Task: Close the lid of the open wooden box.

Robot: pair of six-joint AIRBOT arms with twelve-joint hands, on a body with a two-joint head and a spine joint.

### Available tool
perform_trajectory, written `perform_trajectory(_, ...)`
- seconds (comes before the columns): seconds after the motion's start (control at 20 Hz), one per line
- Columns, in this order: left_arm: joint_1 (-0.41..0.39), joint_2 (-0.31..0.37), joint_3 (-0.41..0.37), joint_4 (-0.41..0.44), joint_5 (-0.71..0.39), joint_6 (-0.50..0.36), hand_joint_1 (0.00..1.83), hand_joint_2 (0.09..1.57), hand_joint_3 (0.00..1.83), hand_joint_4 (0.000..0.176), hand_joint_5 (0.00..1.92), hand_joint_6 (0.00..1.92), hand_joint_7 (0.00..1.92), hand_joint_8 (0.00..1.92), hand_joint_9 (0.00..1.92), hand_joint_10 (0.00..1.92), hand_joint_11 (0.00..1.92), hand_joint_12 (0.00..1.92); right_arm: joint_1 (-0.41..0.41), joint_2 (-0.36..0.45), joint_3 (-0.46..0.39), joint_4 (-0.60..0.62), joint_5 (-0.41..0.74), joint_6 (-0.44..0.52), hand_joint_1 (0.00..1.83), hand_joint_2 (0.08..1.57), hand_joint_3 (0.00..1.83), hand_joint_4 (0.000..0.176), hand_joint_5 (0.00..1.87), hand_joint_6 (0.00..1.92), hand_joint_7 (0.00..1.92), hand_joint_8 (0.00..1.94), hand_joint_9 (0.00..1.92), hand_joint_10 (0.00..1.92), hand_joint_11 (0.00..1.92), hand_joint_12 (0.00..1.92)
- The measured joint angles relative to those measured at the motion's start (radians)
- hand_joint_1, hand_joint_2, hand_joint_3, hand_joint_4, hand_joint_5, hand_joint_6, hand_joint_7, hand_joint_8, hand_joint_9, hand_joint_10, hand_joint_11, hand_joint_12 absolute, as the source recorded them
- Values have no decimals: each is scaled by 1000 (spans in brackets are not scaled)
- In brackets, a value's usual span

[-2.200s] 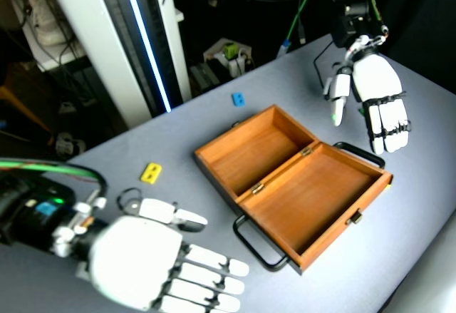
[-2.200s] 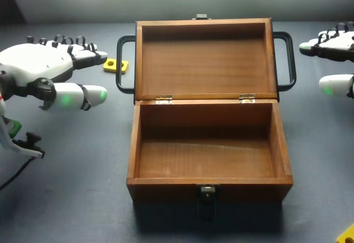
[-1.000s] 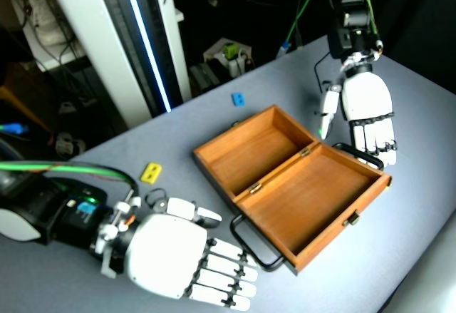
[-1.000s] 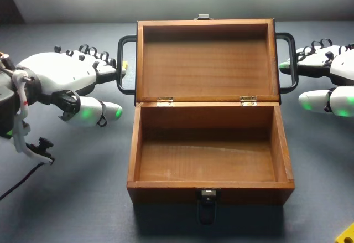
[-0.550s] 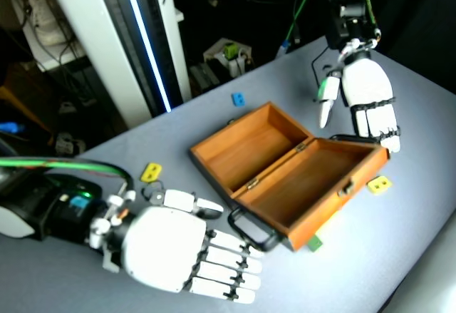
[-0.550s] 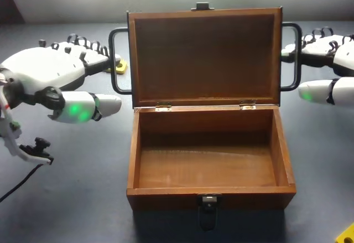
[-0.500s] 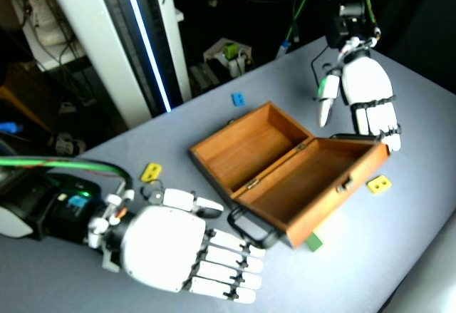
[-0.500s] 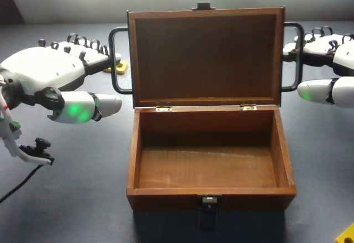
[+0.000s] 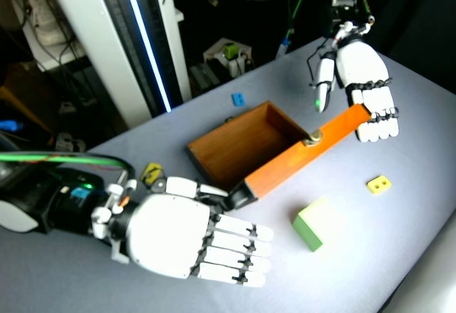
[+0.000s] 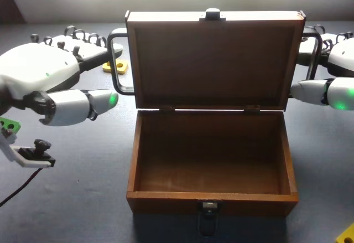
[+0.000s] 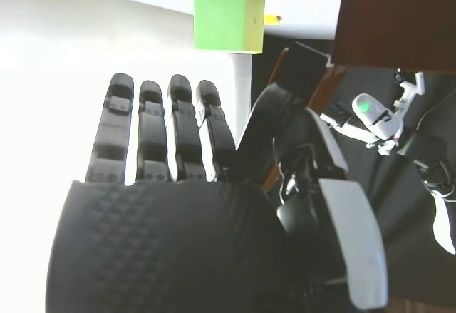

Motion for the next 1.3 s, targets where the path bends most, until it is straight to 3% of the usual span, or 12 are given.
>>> perform_trajectory(0.2, 29, 28, -35, 1, -67, -10, 0, 1436, 2, 0, 133, 0, 104, 0, 57, 0, 55, 32, -1, 22, -33, -2, 27, -1, 200, 1473, 0, 0, 191, 0, 157, 0, 37, 1, 31, 4)
perform_trajectory(0.35, 54, 51, -64, 5, -123, -15, 0, 1430, 0, 0, 163, 10, 155, 16, 109, 17, 93, 53, -21, 42, -63, -3, 67, -1, 211, 1479, 0, 0, 171, 0, 171, 3, 39, 3, 39, 7)
perform_trajectory(0.5, 69, 56, -81, 11, -150, -17, 17, 1446, 0, 0, 198, 2, 199, 5, 165, 11, 125, 96, -49, 61, -95, -8, 112, 1, 341, 1438, 0, 0, 135, 1, 153, 1, 26, 2, 39, 7)
perform_trajectory(0.55, 76, 56, -85, 11, -157, -18, 3, 1439, 0, 0, 167, 0, 163, 0, 132, 1, 94, 87, -59, 68, -105, -11, 123, 1, 401, 1394, 0, 18, 120, 1, 161, 3, 42, 6, 61, 16)
perform_trajectory(0.6, 86, 56, -85, 11, -161, -18, 0, 1428, 0, 0, 167, 2, 154, 0, 124, 0, 92, 88, -69, 76, -115, -13, 138, 3, 561, 1345, 0, 13, 119, 2, 165, 3, 54, 8, 61, 17)
perform_trajectory(0.65, 95, 56, -85, 0, -163, -19, 0, 1424, 0, 0, 184, 9, 186, 13, 152, 12, 117, 102, -76, 81, -119, -19, 145, 2, 604, 1293, 0, 15, 102, 0, 147, 0, 52, 3, 67, 21)
perform_trajectory(0.8, 128, 56, -89, -19, -169, -29, 0, 1419, 0, 0, 182, 4, 184, 6, 138, 2, 113, 110, -95, 107, -142, -16, 154, 2, 546, 1243, 0, 14, 86, 1, 121, 3, 40, 5, 82, 29)
perform_trajectory(0.9, 136, 56, -89, -20, -170, -29, 0, 1410, 0, 0, 170, 0, 141, 0, 95, 0, 79, 103, -118, 116, -155, -22, 164, 2, 594, 1216, 0, 0, 82, 1, 128, 1, 56, 6, 89, 32)
perform_trajectory(1.05, 142, 56, -91, -29, -175, -29, 0, 1419, 0, 0, 194, 8, 165, 9, 108, 6, 82, 115, -139, 116, -161, -30, 153, 2, 615, 1195, 0, 0, 78, 2, 120, 3, 73, 10, 126, 48)
perform_trajectory(1.2, 158, 56, -98, -35, -179, -30, 0, 1396, 0, 0, 193, 0, 210, 2, 165, 6, 122, 170, -140, 117, -167, -23, 154, 2, 631, 1175, 0, 0, 56, 0, 88, 0, 62, 2, 115, 44)
perform_trajectory(1.3, 165, 56, -101, -40, -177, -32, 0, 1411, 0, 0, 201, 0, 216, 1, 169, 1, 42, 371, -150, 117, -171, -28, 159, 2, 618, 1167, 0, 9, 35, 0, 62, 0, 45, 0, 100, 39)
